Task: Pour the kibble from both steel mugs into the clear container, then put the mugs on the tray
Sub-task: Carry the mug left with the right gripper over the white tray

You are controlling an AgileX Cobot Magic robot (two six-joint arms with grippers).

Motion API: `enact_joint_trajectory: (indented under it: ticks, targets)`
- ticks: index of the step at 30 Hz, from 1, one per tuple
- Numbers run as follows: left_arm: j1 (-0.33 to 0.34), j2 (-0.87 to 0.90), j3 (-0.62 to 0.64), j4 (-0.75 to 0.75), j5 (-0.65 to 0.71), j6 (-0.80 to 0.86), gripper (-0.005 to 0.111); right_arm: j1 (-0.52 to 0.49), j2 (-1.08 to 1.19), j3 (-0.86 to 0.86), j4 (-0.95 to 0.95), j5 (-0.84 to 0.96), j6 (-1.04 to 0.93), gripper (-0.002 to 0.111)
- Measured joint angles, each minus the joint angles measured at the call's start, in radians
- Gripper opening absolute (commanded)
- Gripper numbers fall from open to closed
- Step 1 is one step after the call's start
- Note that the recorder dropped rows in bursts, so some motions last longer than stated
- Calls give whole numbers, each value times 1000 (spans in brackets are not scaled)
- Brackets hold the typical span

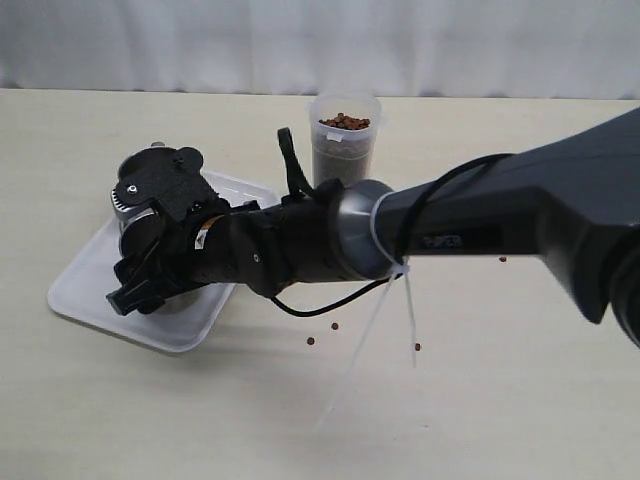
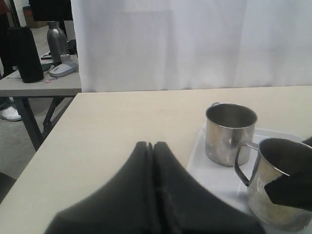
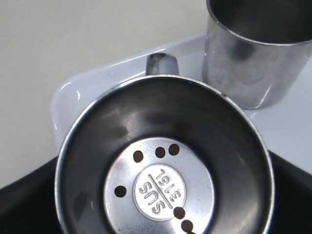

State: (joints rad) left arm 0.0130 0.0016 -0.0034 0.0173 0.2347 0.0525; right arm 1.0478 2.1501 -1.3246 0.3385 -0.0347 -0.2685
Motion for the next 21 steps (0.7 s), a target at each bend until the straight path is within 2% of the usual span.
enact_joint_trajectory:
  ticks: [3, 11, 14, 18, 21]
  targets:
    - [0, 0, 0, 0, 0, 0, 0, 0, 8, -6, 0, 8, 0, 22]
    - [0, 0, 0, 0, 0, 0, 0, 0, 18, -6, 0, 14, 0, 70]
    - [0, 0, 0, 0, 0, 0, 0, 0, 18, -6, 0, 14, 0, 84]
    - [0, 0, 0, 0, 0, 0, 0, 0, 7, -6, 0, 35, 0, 95]
    - [0, 0, 0, 0, 0, 0, 0, 0, -32, -6, 0, 67, 0, 95]
